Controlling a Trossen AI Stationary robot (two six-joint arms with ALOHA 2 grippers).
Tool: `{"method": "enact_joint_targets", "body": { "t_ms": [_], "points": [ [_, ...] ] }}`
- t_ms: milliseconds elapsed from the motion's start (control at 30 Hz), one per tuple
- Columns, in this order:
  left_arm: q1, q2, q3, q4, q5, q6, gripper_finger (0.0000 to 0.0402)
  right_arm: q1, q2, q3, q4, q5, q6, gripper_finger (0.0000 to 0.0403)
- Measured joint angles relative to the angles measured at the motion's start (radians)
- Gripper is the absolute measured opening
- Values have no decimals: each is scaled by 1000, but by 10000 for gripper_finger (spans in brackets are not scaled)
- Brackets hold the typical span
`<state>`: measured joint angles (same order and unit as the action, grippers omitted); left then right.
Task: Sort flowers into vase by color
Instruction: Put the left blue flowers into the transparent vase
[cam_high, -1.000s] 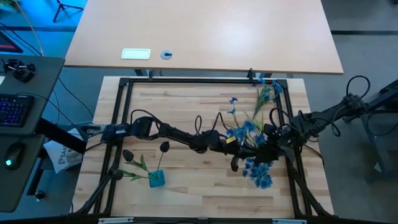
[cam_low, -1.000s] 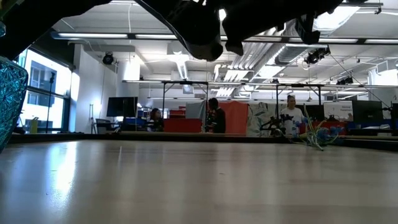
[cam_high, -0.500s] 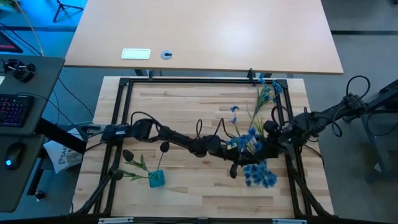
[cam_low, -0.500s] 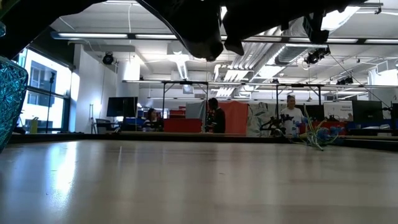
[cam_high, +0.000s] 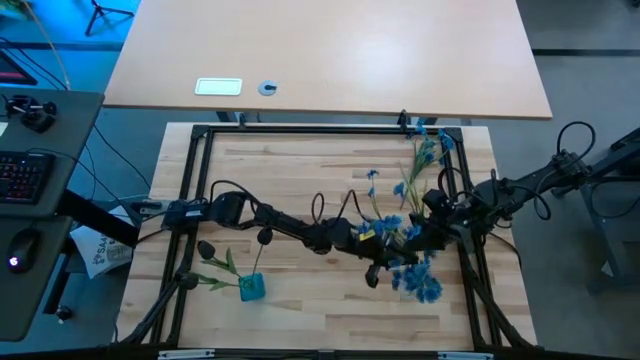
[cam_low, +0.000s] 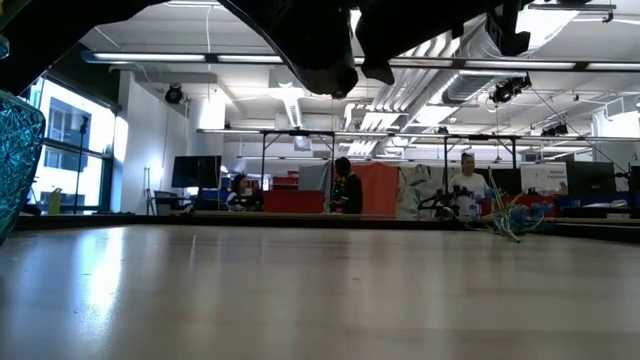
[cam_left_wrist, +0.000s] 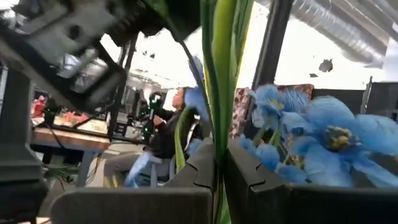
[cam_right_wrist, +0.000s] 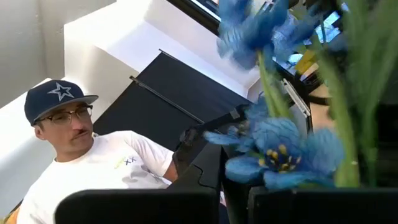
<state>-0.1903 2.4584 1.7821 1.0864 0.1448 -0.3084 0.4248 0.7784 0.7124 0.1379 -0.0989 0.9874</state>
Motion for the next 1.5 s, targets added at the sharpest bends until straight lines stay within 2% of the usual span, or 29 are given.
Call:
{"method": "enact_joint_targets", "body": {
  "t_ms": [200,433,667,867,1100,1300,1500],
  "points": [
    [-3,0,-1,-92,-8,39,1,0,0,0,0,21,0,0],
    [-3,0,-1,-105,-45,77,1,0,0,0,1,31,0,0],
    [-3,0,-1,-129,-5,100,1,0,0,0,1,31,-1,0],
    [-3,0,-1,-134,3,51,2,0,0,0,1,30,-2,0],
    [-3,0,-1,-235,3,67,4,0,0,0,1,30,-4,0],
    [-3,0,-1,-312,3,99,44,0,0,5,-1,41,-7,0],
    [0,-2,-1,-365,3,76,114,0,0,102,1,99,-150,0]
  ]
}}
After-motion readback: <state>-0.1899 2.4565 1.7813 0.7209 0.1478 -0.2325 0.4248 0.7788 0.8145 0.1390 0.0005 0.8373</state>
